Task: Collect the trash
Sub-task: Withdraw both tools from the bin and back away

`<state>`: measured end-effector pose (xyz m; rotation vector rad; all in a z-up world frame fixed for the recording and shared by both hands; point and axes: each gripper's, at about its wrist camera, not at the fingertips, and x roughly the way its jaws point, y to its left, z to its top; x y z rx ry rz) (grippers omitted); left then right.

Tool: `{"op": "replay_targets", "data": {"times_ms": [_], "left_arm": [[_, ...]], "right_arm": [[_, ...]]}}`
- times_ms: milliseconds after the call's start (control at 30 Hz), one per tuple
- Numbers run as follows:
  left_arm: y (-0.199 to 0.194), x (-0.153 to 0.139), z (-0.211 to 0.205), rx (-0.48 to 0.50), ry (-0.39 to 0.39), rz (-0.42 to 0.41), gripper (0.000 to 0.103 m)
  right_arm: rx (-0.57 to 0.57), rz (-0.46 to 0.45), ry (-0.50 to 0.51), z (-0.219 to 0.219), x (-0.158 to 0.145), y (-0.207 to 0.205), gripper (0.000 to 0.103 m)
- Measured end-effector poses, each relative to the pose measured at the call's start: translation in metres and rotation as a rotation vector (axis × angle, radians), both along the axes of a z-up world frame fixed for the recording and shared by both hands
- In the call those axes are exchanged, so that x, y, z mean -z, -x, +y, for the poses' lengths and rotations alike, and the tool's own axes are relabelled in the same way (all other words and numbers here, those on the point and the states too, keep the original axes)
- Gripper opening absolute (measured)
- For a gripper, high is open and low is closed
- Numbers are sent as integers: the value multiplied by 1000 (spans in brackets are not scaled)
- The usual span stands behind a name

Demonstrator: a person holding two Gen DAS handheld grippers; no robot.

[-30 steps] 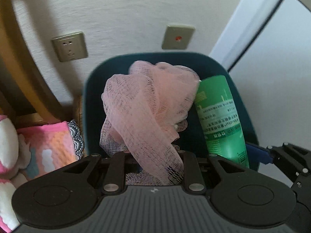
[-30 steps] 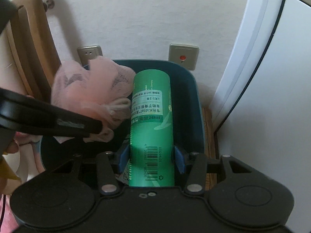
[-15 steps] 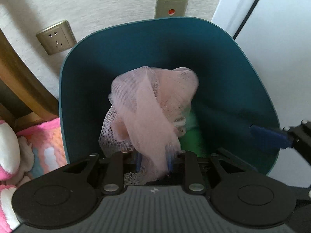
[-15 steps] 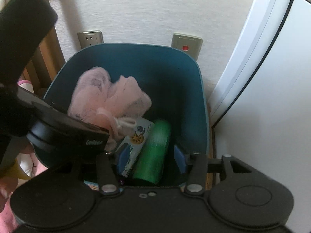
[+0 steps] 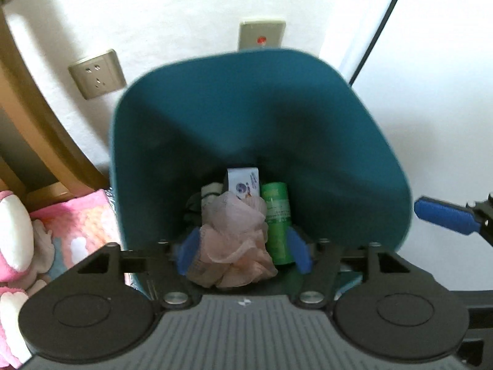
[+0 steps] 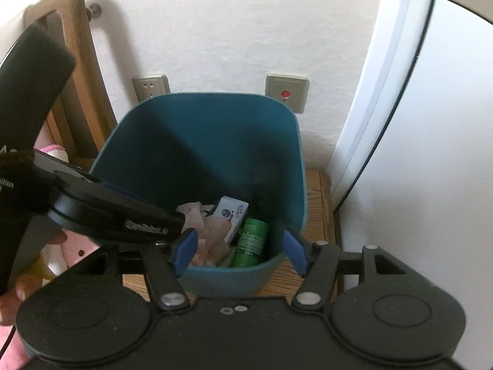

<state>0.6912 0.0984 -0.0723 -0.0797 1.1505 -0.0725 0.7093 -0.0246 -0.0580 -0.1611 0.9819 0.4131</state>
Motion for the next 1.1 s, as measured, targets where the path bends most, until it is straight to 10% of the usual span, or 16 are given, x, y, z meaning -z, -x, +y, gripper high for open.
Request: {"op": "replay_targets", "data": {"times_ms": [667, 1100], "left_arm": [[187, -95, -57, -134, -22, -251, 74], [300, -93, -77, -241, -20, -309, 80]], "right_arm": [[-97, -117, -250, -88, -72, 130, 79], [-121, -150, -373, -126, -73, 208, 101]]}}
